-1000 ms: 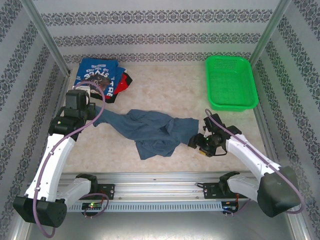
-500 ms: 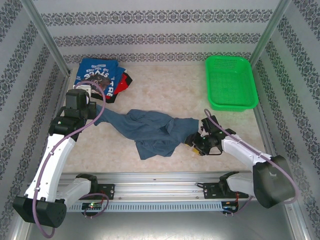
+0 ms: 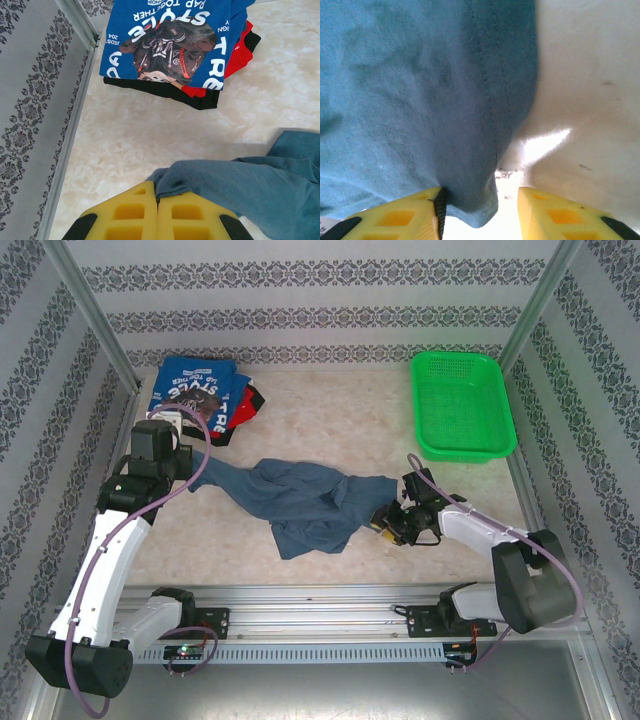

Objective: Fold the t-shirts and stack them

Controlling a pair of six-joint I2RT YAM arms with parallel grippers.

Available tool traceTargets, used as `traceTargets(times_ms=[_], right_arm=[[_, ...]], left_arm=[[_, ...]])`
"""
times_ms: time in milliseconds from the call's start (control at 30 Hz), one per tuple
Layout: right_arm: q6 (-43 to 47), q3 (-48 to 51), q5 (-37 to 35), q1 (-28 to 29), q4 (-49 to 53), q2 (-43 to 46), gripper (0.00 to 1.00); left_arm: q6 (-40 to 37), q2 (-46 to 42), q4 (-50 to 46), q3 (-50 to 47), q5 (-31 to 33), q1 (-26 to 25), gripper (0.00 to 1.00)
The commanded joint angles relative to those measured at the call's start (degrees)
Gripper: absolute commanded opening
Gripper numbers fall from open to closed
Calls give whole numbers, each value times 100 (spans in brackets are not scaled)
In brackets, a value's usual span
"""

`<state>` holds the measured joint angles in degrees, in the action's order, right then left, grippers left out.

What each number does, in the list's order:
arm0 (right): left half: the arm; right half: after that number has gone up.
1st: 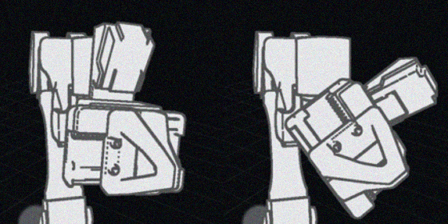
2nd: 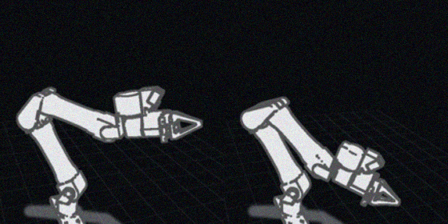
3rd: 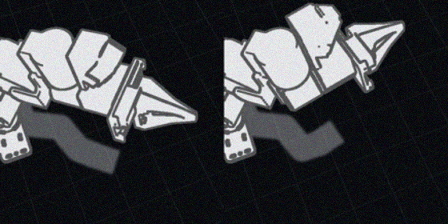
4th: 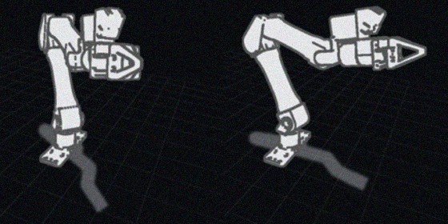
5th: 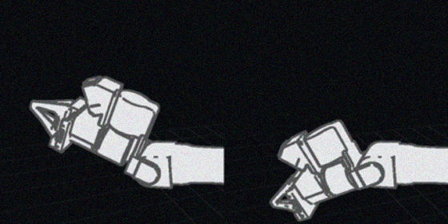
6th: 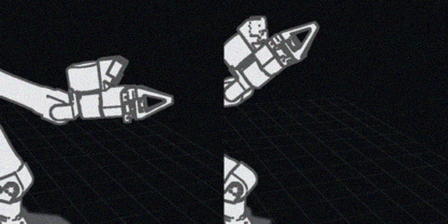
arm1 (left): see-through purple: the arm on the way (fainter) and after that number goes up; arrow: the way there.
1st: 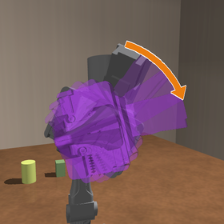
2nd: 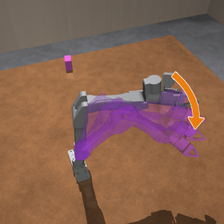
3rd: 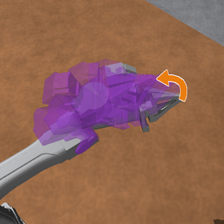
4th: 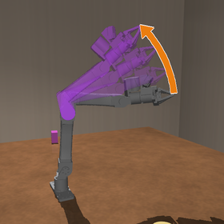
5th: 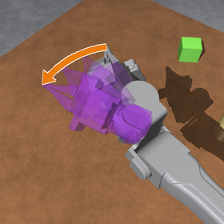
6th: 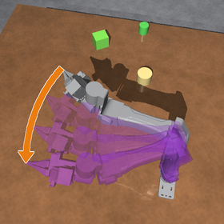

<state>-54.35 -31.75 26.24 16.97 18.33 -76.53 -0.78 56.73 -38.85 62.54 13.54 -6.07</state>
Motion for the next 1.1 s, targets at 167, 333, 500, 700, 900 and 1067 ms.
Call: traceTargets(times_ms=[167, 333, 500, 700, 900, 1067], right_arm=[[-5, -319, -49, -199, -279, -432, 8], [468, -944, 11, -702, 511, -204, 0], [1068, -1784, 377, -1348, 1451, -34, 0], [1391, -2812, 682, -1695, 2162, 180, 0], [1407, -3636, 928, -1957, 2307, 229, 0], [1468, -3850, 972, -2134, 2345, 145, 0]], left_arm=[[2, -92, 238, -27, -16, -79, 0], [-88, -145, 187, 23, 60, -79, 0], [-166, -195, 162, 162, 102, -79, 0], [-203, -116, 156, 654, 131, -75, 0], [-353, -67, 237, 917, 311, -79, 0], [-388, -117, 241, 840, 341, -76, 0]])
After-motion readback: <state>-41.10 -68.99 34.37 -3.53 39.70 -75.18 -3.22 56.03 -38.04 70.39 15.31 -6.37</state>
